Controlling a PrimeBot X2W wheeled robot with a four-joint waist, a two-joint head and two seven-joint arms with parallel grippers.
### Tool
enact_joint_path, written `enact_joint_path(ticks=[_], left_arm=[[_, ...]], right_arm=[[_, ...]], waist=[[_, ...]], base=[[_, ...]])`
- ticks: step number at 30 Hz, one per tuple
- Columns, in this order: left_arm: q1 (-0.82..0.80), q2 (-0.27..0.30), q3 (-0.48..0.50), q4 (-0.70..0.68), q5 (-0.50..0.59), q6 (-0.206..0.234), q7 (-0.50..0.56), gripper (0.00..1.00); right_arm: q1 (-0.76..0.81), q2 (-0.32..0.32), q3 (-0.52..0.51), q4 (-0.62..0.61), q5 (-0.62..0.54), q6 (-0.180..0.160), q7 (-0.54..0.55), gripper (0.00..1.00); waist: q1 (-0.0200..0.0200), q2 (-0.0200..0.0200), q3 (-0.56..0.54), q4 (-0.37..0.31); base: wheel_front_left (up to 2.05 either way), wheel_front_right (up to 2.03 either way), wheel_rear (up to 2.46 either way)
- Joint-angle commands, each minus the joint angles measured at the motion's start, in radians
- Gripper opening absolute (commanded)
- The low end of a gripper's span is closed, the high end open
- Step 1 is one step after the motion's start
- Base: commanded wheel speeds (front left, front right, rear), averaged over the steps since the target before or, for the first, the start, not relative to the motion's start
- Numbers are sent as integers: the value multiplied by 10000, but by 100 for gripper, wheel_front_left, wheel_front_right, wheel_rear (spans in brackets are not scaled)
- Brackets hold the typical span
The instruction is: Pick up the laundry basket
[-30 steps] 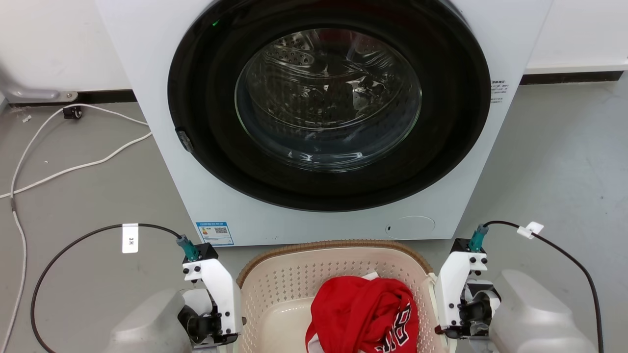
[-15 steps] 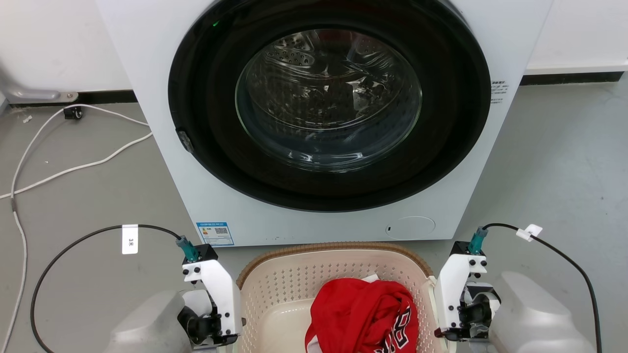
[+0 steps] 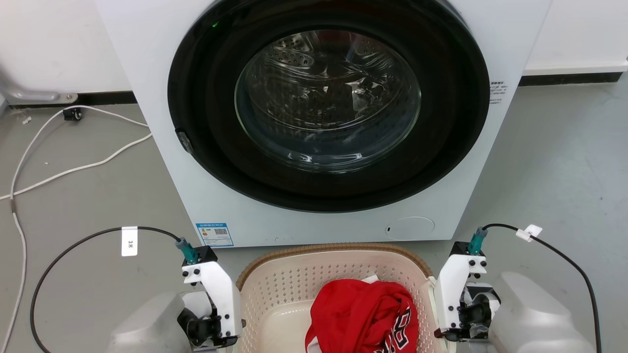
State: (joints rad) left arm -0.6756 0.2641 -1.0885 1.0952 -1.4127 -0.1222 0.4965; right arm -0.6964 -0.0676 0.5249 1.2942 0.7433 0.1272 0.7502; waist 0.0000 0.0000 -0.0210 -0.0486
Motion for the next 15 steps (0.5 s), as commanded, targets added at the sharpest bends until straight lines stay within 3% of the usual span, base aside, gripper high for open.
enact_joint_path(ticks=[1,15], left_arm=[[122,-352,3,-196,-142,-150,-44,0],[103,-327,-65,-255,-193,-150,-184,0]], right_arm=[[24,314,-16,-108,136,64,33,0],[56,317,-85,-108,73,87,22,0]], waist=[[0,0,1,-3],[0,0,21,-8]], base=[[0,0,0],[0,0,0]])
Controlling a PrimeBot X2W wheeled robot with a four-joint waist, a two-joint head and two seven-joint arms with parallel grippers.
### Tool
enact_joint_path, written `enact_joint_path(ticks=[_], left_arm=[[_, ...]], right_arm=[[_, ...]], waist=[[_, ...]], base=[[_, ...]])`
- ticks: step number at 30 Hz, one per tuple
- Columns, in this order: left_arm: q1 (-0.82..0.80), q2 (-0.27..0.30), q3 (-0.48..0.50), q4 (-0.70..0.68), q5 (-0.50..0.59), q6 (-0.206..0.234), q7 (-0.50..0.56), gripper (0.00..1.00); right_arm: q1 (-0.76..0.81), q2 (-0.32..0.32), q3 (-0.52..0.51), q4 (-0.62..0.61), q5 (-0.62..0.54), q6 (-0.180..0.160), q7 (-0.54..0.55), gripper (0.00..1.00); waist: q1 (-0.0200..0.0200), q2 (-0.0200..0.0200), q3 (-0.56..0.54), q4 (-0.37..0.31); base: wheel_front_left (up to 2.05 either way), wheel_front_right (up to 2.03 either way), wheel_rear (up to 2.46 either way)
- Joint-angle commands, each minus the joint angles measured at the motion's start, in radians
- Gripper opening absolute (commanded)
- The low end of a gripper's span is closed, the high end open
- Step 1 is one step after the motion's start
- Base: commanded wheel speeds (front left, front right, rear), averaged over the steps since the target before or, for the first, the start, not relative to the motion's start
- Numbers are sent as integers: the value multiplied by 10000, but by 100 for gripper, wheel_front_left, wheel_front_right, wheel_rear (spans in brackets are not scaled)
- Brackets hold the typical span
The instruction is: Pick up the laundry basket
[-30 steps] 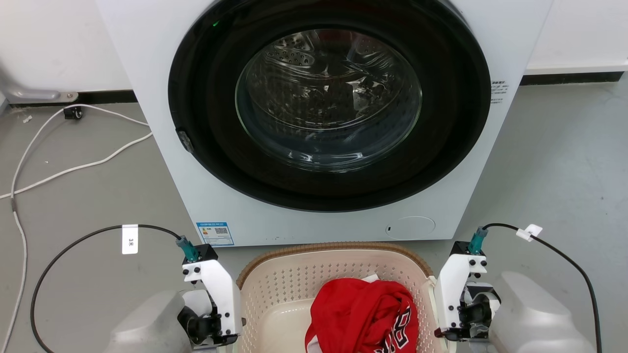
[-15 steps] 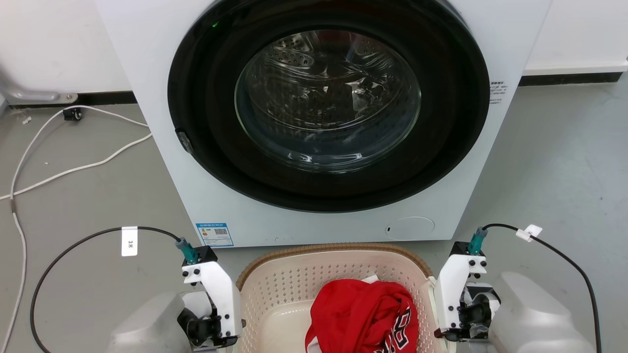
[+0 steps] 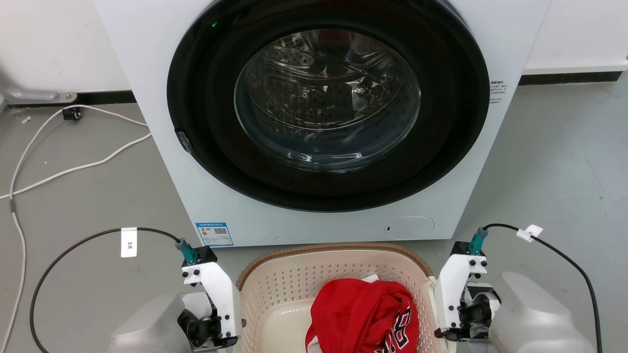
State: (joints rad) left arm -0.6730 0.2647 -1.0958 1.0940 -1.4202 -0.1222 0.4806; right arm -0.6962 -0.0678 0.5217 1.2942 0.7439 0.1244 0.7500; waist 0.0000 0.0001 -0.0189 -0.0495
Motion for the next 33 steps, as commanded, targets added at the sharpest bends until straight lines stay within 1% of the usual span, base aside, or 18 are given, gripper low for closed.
enact_joint_path(ticks=[1,33], left_arm=[[68,-333,6,-247,-134,-150,-25,0],[73,-326,-136,-303,-305,-151,-107,0]], right_arm=[[55,319,-60,-108,65,116,26,0],[141,320,-197,-108,-21,116,39,0]], waist=[[0,-1,9,3],[0,-1,96,38]], base=[[0,0,0],[0,0,0]])
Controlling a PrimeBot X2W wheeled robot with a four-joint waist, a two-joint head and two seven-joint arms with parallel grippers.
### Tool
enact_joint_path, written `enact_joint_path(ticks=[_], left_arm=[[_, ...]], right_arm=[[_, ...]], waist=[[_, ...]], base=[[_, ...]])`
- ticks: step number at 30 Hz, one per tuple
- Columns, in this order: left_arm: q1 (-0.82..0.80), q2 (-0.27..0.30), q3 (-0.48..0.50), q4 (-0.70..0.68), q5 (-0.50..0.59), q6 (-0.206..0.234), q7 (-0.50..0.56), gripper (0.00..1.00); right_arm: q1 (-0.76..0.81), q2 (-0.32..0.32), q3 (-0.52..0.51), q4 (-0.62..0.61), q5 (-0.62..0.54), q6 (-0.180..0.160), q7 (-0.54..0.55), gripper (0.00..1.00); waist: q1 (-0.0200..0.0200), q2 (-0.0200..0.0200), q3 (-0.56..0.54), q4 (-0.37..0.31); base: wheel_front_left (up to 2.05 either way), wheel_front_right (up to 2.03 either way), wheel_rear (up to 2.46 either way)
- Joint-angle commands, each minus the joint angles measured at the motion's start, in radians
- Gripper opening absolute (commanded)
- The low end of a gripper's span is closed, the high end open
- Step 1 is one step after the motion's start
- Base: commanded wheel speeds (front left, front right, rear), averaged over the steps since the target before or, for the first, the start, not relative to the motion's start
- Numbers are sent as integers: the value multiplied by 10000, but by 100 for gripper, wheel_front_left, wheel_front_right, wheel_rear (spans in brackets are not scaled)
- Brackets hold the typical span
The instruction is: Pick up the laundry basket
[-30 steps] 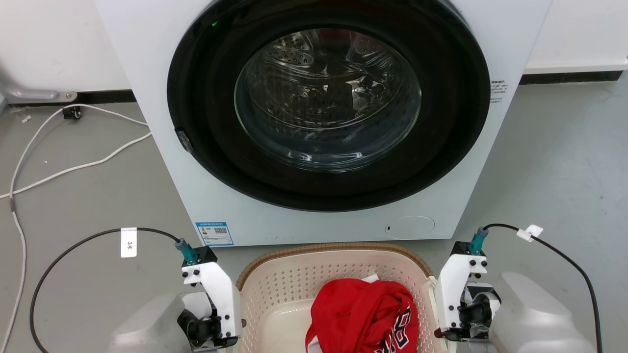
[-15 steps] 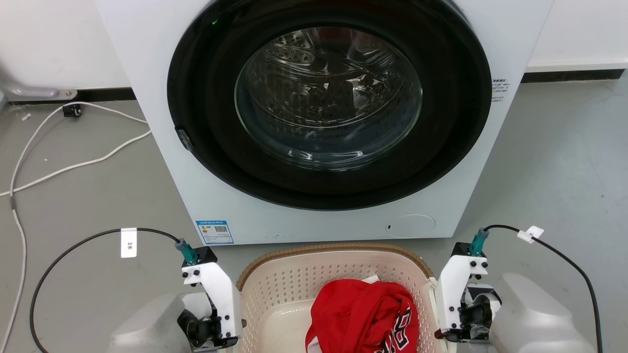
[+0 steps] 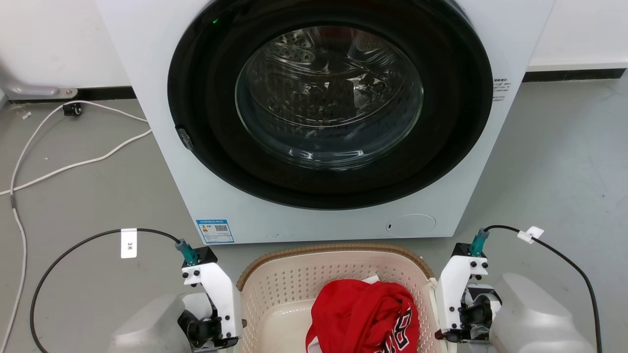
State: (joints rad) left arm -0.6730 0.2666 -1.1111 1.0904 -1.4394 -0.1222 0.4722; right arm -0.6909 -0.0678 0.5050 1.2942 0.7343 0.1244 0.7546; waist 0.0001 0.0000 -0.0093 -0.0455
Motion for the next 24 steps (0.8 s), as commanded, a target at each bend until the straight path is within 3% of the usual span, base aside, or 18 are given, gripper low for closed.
enact_joint_path(ticks=[1,24], left_arm=[[74,-343,14,-267,-119,-151,-30,0],[64,-315,-107,-273,-187,-151,-145,0]], right_arm=[[90,321,-29,-108,74,116,-9,0],[132,322,-93,-108,59,117,-61,0]], waist=[[-1,0,0,-6],[-1,0,1,-3]], base=[[0,0,0],[0,0,0]])
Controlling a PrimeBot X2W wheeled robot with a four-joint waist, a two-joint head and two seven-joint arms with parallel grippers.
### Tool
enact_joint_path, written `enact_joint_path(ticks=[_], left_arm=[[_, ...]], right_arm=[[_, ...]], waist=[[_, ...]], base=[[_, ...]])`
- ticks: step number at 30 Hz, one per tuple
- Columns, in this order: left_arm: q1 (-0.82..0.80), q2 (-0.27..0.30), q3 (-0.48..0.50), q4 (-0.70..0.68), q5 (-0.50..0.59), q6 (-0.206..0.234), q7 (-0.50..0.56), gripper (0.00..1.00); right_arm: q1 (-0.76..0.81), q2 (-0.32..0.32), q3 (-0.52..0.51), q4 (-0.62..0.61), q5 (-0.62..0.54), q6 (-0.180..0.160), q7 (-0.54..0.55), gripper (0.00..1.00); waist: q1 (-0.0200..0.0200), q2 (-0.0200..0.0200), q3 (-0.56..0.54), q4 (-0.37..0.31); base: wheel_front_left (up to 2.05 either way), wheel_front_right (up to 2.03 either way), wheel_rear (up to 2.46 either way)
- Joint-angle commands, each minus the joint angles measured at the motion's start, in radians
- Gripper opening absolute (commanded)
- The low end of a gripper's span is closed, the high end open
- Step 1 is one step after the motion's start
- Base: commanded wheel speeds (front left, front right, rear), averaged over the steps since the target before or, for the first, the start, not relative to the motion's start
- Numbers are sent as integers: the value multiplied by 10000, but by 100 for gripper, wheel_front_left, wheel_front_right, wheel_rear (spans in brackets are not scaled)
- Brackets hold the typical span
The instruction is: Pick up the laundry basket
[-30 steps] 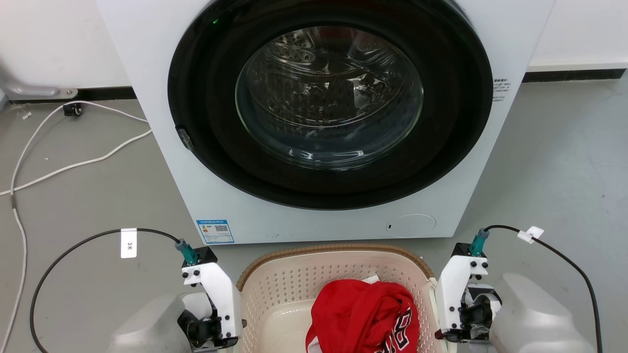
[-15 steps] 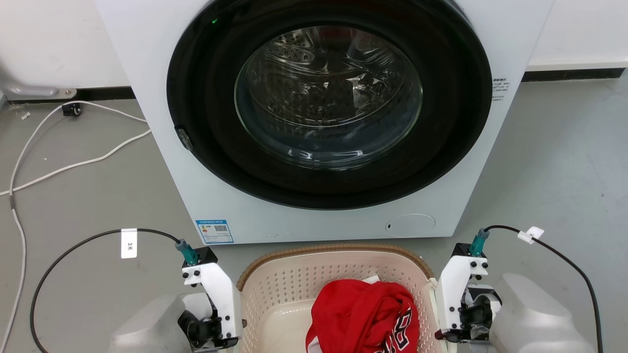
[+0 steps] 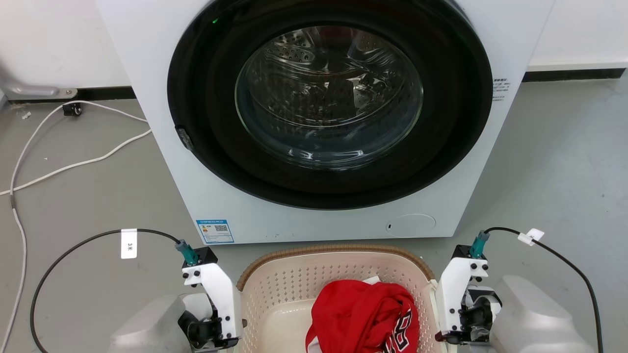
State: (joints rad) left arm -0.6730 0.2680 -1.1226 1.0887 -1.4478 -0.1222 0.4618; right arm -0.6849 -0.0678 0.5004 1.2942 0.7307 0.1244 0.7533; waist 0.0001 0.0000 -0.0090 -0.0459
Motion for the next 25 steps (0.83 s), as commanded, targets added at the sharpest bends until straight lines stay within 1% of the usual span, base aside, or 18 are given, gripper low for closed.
enact_joint_path(ticks=[1,25], left_arm=[[69,-332,2,-258,-107,-151,-51,0],[12,-369,-102,-289,-174,-152,-153,0]], right_arm=[[80,322,-47,-108,93,117,-53,0],[111,323,-133,-108,-18,117,-97,0]], waist=[[-1,0,-5,2],[-1,0,51,43]], base=[[0,0,0],[0,0,0]])
